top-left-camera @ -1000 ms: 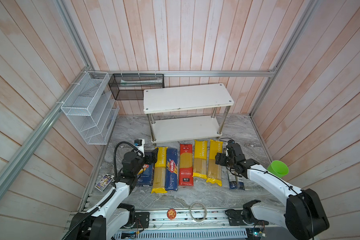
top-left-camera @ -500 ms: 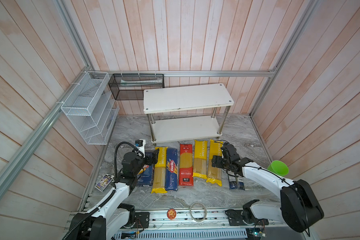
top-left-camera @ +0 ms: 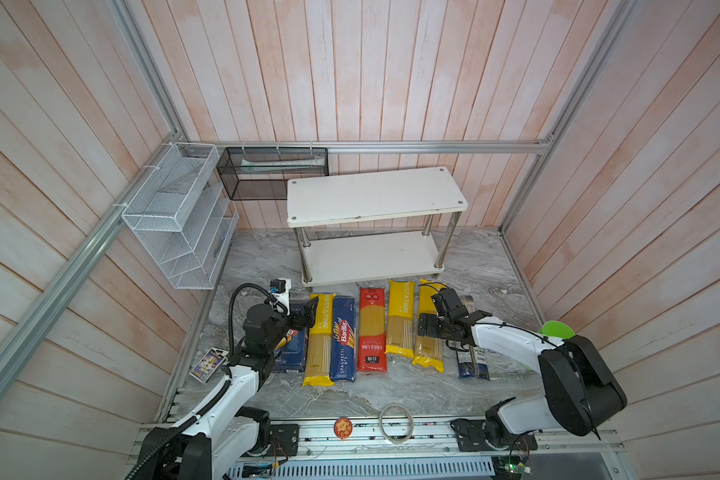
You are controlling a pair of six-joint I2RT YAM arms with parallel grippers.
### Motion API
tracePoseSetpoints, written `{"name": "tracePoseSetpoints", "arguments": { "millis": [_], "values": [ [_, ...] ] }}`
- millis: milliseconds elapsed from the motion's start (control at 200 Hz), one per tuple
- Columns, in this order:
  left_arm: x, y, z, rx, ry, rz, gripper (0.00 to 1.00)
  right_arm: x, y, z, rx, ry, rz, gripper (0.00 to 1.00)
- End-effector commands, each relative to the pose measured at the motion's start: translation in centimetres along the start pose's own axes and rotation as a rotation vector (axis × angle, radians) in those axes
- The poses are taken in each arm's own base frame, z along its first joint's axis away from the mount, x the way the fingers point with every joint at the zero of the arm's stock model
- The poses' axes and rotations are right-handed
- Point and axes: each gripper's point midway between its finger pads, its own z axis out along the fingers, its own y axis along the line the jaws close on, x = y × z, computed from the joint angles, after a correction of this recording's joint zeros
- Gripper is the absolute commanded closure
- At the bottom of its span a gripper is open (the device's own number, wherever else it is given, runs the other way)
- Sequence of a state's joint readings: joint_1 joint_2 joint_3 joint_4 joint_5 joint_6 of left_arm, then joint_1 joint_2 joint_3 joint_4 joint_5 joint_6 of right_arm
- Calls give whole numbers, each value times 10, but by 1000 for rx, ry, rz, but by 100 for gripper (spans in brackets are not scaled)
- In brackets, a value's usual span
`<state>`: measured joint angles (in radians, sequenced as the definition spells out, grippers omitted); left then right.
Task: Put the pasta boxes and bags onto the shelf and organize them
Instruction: 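Move the right gripper over the yellow PASTATIME bag while the left arm shifts, then lower the right gripper and close it on the yellow PASTATIME bag's top end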
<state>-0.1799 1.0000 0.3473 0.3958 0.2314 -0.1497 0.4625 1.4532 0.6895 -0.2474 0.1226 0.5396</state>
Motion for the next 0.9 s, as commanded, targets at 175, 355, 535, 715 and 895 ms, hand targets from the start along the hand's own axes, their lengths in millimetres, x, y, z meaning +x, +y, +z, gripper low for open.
{"name": "tracePoseSetpoints", "arguments": {
  "millis": [175, 355, 535, 715, 895],
  "values": [
    [2, -4, -2, 21, 0, 17, 0, -16, 14, 7, -31, -37, 26, 2],
    [2, -5, -1, 22, 2, 18, 0, -15, 11, 14, -4, -24, 36, 2],
    [2, -5, -2, 22, 0, 18, 0, -7, 0, 21, 65, 15, 21, 2],
    [2, -5, -2, 23, 1, 18, 0, 0, -8, 24, 136, 42, -14, 2],
    [1, -5, -2, 23, -2, 19, 0, 5, -13, 25, 206, 52, -49, 2]
  ]
}}
